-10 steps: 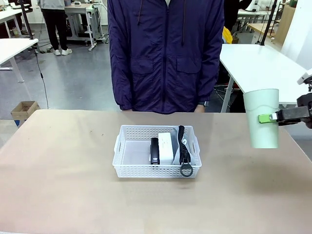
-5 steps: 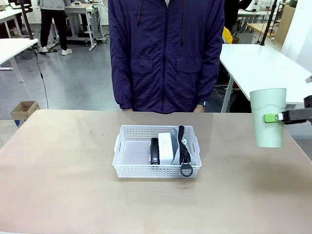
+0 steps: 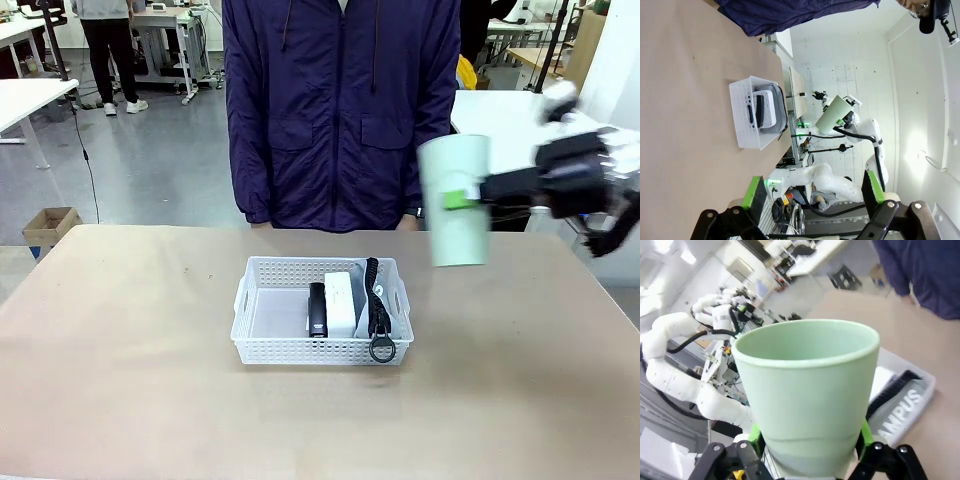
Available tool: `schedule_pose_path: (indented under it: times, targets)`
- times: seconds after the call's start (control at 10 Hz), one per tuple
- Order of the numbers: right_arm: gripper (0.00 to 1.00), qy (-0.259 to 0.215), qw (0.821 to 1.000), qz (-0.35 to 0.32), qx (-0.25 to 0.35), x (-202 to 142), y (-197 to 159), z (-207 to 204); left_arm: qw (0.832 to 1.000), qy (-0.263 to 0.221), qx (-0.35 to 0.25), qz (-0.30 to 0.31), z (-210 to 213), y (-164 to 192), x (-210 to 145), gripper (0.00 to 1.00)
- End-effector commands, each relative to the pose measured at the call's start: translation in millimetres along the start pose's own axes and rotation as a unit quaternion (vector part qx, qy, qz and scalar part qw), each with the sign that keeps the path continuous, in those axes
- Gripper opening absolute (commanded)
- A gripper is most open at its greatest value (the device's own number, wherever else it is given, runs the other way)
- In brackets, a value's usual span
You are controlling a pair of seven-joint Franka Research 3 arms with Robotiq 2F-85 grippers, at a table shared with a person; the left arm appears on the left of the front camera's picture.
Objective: Efficiently arrange items inside the basket to fit them all.
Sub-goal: Pick up the Reusable plastic cup and place it inside the Organizing basket.
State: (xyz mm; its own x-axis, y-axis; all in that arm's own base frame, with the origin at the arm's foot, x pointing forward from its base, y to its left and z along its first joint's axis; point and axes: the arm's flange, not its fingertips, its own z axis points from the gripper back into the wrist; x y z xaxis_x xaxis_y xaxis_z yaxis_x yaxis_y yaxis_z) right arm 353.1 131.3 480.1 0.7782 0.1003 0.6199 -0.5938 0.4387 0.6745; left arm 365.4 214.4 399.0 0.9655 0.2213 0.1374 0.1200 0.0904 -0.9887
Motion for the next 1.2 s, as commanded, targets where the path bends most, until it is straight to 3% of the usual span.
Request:
schedule_pose_path:
  times: [0.0, 0.2, 0.3, 0.5, 0.7, 0.8, 0.9, 1.1]
  targets:
    - [0.85, 0.060, 0.995, -0.061, -0.045, 27.5, 27.0, -69.7, 1.000, 0.002, 0.006, 0.001, -1.0, -3.3, -2.3, 1.00]
    - [0.85, 0.066, 0.974, -0.171, -0.131, 39.9, 52.8, -157.7, 1.000, 0.002, 0.006, 0.001, -1.0, -3.3, -2.3, 1.00]
    - [0.85, 0.066, 0.953, -0.230, -0.185, 43.5, 57.7, -194.2, 1.000, 0.002, 0.006, 0.001, -1.0, -3.3, -2.3, 1.00]
    - [0.85, 0.101, 0.925, -0.258, -0.261, 45.6, 63.0, -238.8, 1.000, 0.002, 0.006, 0.001, -1.0, -3.3, -2.3, 1.00]
    - [0.85, 0.129, 0.912, -0.256, -0.292, 45.9, 61.1, -256.5, 1.000, 0.002, 0.006, 0.001, -1.0, -3.3, -2.3, 1.00]
    - [0.85, 0.158, 0.913, -0.251, -0.280, 47.0, 66.0, -252.9, 1.000, 0.002, 0.006, 0.001, -1.0, -3.3, -2.3, 1.00]
    - [0.85, 0.097, 0.923, -0.243, -0.281, 8.5, 40.4, -238.3, 1.000, 0.002, 0.006, 0.001, -1.0, -3.3, -2.3, 1.00]
    - [0.85, 0.097, 0.923, -0.243, -0.281, 8.5, 40.4, -238.3, 1.000, 0.002, 0.006, 0.001, -1.0, -3.3, -2.3, 1.00]
